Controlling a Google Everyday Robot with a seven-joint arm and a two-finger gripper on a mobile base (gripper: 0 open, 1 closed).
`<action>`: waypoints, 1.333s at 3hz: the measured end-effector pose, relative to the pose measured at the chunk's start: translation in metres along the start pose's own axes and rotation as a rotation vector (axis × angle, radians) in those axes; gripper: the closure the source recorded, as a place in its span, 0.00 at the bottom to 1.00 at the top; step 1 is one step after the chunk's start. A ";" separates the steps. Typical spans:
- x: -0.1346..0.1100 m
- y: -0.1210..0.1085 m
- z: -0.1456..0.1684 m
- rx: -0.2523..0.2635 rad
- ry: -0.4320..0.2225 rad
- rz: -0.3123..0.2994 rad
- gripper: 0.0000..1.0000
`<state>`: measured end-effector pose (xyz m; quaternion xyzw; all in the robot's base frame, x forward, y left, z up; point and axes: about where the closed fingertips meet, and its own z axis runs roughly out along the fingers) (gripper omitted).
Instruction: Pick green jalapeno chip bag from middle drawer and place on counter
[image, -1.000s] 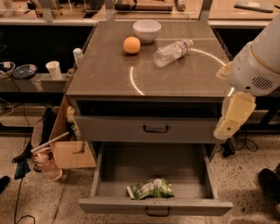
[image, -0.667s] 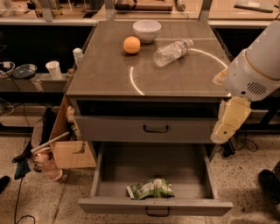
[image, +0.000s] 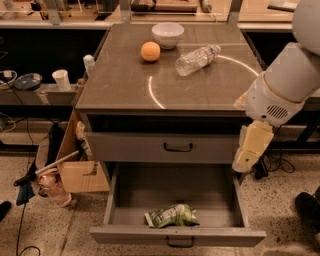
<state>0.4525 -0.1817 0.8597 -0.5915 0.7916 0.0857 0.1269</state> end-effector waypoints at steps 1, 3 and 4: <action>0.000 0.003 0.012 -0.037 0.010 -0.001 0.00; 0.003 0.006 0.023 -0.031 -0.001 0.021 0.00; 0.009 0.010 0.046 -0.028 -0.013 0.059 0.00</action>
Offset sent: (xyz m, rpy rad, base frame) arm -0.0012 0.0037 -0.0110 -0.0001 0.0332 0.0109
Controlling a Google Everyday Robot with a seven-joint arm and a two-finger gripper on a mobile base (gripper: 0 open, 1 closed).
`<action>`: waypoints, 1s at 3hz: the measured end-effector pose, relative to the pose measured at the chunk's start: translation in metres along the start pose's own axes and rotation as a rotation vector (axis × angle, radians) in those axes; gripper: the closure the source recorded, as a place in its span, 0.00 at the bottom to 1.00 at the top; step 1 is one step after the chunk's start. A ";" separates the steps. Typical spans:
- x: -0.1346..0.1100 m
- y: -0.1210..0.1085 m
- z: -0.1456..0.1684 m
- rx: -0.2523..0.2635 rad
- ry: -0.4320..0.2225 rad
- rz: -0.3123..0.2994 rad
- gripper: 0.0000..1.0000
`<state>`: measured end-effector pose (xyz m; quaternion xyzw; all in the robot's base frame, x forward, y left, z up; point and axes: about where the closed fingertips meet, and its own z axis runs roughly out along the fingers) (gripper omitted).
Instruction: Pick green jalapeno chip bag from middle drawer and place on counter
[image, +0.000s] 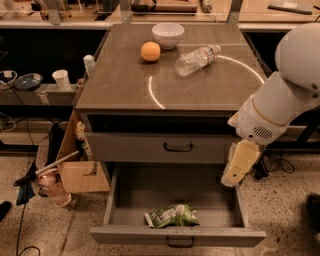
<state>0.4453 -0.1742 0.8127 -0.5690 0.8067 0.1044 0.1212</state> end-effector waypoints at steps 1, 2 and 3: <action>0.007 -0.001 0.021 -0.045 -0.071 0.028 0.00; 0.008 -0.002 0.043 -0.148 -0.233 0.025 0.00; 0.012 -0.003 0.059 -0.214 -0.331 0.017 0.00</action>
Offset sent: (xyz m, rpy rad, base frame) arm 0.0047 0.0075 -0.0641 0.5299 0.1121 0.0749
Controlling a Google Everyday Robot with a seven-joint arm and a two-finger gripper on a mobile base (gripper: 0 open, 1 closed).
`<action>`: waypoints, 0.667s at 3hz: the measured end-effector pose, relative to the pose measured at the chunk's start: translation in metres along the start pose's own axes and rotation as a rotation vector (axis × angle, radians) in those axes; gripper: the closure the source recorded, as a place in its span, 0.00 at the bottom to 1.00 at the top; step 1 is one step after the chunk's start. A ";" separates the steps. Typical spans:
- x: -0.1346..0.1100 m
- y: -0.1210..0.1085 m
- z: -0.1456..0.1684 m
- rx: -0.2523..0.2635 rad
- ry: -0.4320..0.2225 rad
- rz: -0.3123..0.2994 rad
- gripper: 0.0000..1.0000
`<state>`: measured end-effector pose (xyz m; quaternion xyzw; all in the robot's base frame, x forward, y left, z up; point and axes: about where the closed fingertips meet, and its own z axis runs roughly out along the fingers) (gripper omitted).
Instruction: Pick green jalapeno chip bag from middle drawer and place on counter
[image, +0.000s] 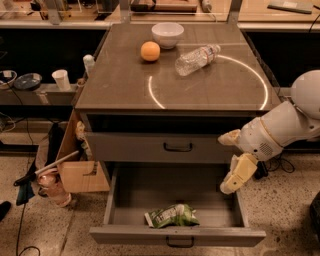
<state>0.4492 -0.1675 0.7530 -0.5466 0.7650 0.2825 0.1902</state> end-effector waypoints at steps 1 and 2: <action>0.000 0.000 0.000 0.000 0.000 0.000 0.00; 0.002 0.000 0.003 0.051 0.025 0.004 0.00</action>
Offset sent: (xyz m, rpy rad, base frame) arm -0.0017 -0.0010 -0.0076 -0.1070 -0.0786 -0.0799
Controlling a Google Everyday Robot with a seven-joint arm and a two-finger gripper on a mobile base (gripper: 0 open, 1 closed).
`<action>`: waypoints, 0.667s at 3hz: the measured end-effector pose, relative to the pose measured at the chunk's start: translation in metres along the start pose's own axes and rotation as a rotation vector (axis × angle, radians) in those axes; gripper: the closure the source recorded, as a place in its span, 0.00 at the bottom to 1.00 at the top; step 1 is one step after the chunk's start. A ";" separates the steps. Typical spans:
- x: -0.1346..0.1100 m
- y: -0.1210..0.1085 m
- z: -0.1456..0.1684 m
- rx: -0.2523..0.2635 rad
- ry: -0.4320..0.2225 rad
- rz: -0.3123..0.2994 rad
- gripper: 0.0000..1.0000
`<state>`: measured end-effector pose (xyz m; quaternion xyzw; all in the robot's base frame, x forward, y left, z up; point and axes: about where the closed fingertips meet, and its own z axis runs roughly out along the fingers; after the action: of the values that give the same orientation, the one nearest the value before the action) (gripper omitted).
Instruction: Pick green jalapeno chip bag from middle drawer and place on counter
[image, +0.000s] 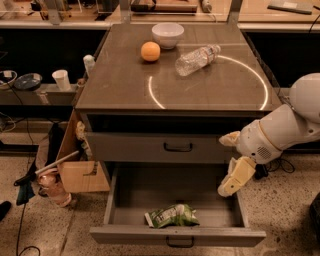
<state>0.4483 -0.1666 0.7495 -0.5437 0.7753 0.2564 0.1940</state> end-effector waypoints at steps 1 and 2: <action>0.009 -0.004 0.009 0.047 0.003 0.024 0.00; 0.017 -0.008 0.017 0.072 -0.003 0.033 0.00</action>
Offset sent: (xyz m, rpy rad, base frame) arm 0.0052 -0.0106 -0.0386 -0.0226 -0.0540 -0.1036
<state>0.4507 -0.1715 0.7243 -0.5228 0.7927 0.2323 0.2104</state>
